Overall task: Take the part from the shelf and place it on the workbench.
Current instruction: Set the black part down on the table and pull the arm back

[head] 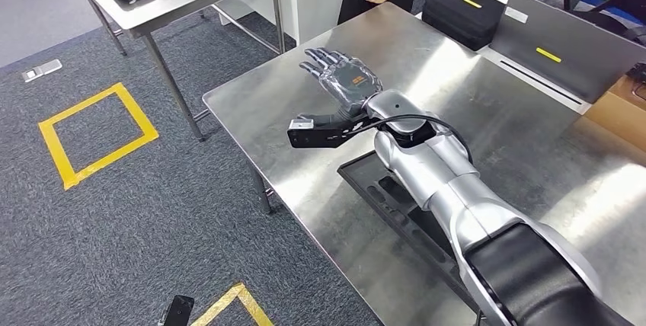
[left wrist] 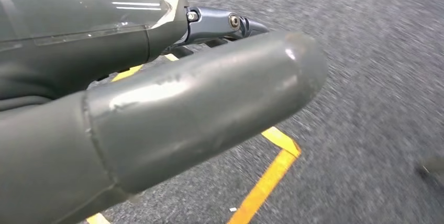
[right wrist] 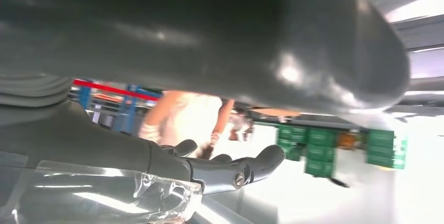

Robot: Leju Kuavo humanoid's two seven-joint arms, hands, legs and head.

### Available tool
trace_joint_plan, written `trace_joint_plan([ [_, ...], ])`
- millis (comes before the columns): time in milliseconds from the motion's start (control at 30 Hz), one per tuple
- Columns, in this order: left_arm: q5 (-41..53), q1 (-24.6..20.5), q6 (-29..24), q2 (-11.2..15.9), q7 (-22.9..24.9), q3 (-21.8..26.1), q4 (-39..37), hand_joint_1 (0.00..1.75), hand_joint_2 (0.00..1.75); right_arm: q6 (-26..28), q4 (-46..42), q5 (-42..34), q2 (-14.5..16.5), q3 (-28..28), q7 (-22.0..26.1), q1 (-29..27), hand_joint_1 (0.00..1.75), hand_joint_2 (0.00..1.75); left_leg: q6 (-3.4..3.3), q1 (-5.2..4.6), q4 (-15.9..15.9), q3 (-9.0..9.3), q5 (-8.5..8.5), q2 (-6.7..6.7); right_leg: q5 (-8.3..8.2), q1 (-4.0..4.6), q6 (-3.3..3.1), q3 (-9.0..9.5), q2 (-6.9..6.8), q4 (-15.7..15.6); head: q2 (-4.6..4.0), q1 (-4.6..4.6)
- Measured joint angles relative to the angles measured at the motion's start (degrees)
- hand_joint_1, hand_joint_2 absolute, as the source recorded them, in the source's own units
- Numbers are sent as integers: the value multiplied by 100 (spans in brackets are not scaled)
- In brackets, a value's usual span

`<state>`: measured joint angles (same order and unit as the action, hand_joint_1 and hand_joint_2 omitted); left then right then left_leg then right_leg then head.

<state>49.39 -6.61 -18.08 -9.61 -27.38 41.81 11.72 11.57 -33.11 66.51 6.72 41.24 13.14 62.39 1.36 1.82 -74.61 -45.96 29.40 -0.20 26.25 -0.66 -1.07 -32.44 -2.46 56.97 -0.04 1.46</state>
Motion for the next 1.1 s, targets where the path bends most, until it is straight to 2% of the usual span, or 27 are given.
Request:
trace_joint_plan([
  [33, 2, 0, 0, 3, 5, -1, 0, 0, 0, 0, -2, 3, -2, 1, -1, -2, 0, 0, 19, 19, 217, 113, -142, 37, 10, -2, 9, 4, -59, 5, 0, 0],
  [100, 7, -8, 1, 9, 8, -1, 0, 0, 0, 1, -9, 7, -6, 1, -5, 3, 0, 0, 42, 28, 974, 535, -448, 256, 57, 12, 60, 5, -165, 47, 0, 3],
  [167, 14, -24, 2, 8, 8, -3, 0, 0, 0, -1, -21, 11, -26, -1, -16, 12, 0, 0, -6, 0, 1445, 789, -566, 391, 117, 70, 132, 3, -264, 99, 0, -19],
  [233, 22, -29, 2, 3, 9, -5, 0, 0, 0, -2, -35, 16, -42, -1, -25, 15, 0, 0, -98, -39, 1500, 789, -567, 281, 148, 119, 190, 19, -379, 107, 0, -53],
  [267, 25, -26, 2, -1, 9, -6, 0, 0, 0, -2, -44, 18, -43, -1, -26, 14, 0, 0, -142, -47, 1517, 793, -581, 218, 169, 114, 221, 15, -403, 113, 0, -62],
  [300, 27, -25, 2, -5, 10, -7, 0, 0, 0, -2, -50, 22, -50, -1, -26, 14, 0, 0, -188, -51, 1537, 798, -599, 157, 218, 98, 245, -8, -345, 171, 0, -64],
  [333, 29, -29, 2, -6, 10, -7, 0, 0, 0, -2, -55, 26, -60, -1, -26, 15, 0, 0, -234, -46, 1558, 804, -619, 100, 320, 74, 255, -87, -220, 342, 0, -67],
  [400, 32, -42, 3, -9, 10, -11, 0, 0, 0, -1, -57, 37, -98, -1, -27, -3, 0, 0, -293, -38, 1576, 800, -644, -21, 642, 29, 240, -416, 92, 1047, 0, -74],
  [467, 34, -42, 4, -17, 10, -15, 0, 0, 0, -1, -57, 52, -137, 1, -29, -54, 0, 0, -311, -37, 1576, 790, -651, -176, 874, 15, 256, -765, 210, 1754, 0, -75],
  [500, 34, -35, 4, -21, 11, -15, 0, 0, 0, -1, -57, 59, -154, 1, -30, -79, 0, 0, -311, -38, 1575, 788, -653, -257, 866, 14, 288, -816, 227, 1837, 0, -77],
  [533, 34, -29, 4, -24, 11, -14, 0, 0, 0, -1, -57, 65, -164, 1, -30, -94, 0, 0, -307, -38, 1574, 788, -658, -336, 766, 12, 331, -747, 242, 1676, 0, -78],
  [567, 34, -26, 4, -24, 12, -14, 0, 0, 0, -1, -59, 69, -172, 1, -31, -97, 0, 0, -299, -36, 1573, 789, -663, -411, 600, 2, 373, -575, 288, 1305, 0, -80],
  [600, 35, -26, 4, -25, 13, -14, 0, 0, 0, -1, -62, 69, -176, 1, -31, -91, 0, 0, -284, -34, 1572, 785, -672, -478, 427, -14, 404, -370, 415, 860, 0, -83],
  [633, 36, -27, 4, -27, 13, -15, 0, 0, 0, -1, -65, 70, -179, 1, -31, -84, 0, 0, -262, -37, 1568, 777, -681, -541, 281, -18, 405, -194, 517, 487, 0, -79],
  [667, 38, -28, 4, -28, 13, -15, 0, 0, 0, -1, -69, 73, -180, 1, -31, -81, 0, 0, -234, -39, 1569, 764, -695, -596, 189, -16, 387, -80, 596, 247, 0, -78],
  [700, 39, -25, 5, -32, 12, -15, -1, 0, 0, -1, -72, 75, -177, 2, -31, -83, 0, 0, -201, -38, 1577, 747, -712, -646, 152, 2, 353, -42, 630, 158, 0, -75],
  [733, 41, -18, 5, -34, 11, -15, -1, 0, 0, -1, -74, 77, -173, 2, -31, -85, 0, 0, -162, -37, 1594, 735, -734, -699, 134, 32, 313, -36, 569, 156, 0, -74],
  [767, 42, -10, 6, -33, 11, -15, -2, 0, 0, -1, -81, 79, -162, 3, -32, -86, 0, 0, -127, -24, 1605, 715, -748, -740, 111, 2, 266, -30, 506, 140, 0, -72],
  [800, 42, 0, 6, -32, 11, -14, -2, 0, 0, -1, -87, 80, -148, 3, -32, -83, 0, 0, -101, -28, 1573, 680, -721, -687, 86, -21, 212, -21, 445, 115, 0, -67],
  [833, 42, 6, 5, -29, 11, -14, -1, 0, 0, -1, -94, 80, -138, 4, -31, -76, 0, 0, -81, -38, 1453, 612, -632, -562, 61, -47, 148, -10, 382, 87, 0, -54],
  [867, 42, 5, 5, -25, 11, -14, -1, 0, 0, -1, -102, 83, -127, 5, -29, -73, 0, 0, -70, -46, 1214, 497, -484, -396, 42, -68, 91, -3, 317, 63, 0, -38],
  [900, 43, 1, 4, -23, 9, -14, 0, 0, 0, -1, -104, 87, -123, 7, -28, -73, 0, 0, -60, -61, 864, 338, -293, -211, 40, -36, 54, -1, 254, 59, 0, -31],
  [967, 50, -8, 6, -24, 4, -17, -1, 0, 0, 1, -105, 98, -129, 11, -33, -92, 0, 0, -37, -54, 137, 14, 5, -50, 47, 9, 23, -3, 108, 61, 0, -24],
  [1000, 55, -8, 7, -25, 2, -18, -1, 0, 0, 3, -105, 102, -133, 14, -38, -104, 0, 0, -27, -48, -24, -51, 31, -19, 53, 21, 19, -3, 31, 63, 0, -25],
  [1033, 62, -7, 9, -25, 2, -19, -1, 0, 0, 5, -105, 104, -134, 17, -42, -112, 0, 0, -20, -41, 41, 1, -43, 11, 59, 27, 16, -1, -39, 65, 0, -23],
  [1067, 69, -9, 10, -22, 2, -20, -1, 0, 0, 7, -106, 105, -134, 19, -46, -114, 0, 0, -17, -35, 330, 173, -192, 69, 69, 30, 20, 3, -101, 69, 0, -22],
  [1100, 76, -13, 12, -19, 2, -21, 0, 0, 0, 9, -107, 105, -134, 20, -48, -109, 0, 0, -17, -33, 736, 410, -348, 191, 83, 37, 31, 10, -157, 78, 0, -21],
])
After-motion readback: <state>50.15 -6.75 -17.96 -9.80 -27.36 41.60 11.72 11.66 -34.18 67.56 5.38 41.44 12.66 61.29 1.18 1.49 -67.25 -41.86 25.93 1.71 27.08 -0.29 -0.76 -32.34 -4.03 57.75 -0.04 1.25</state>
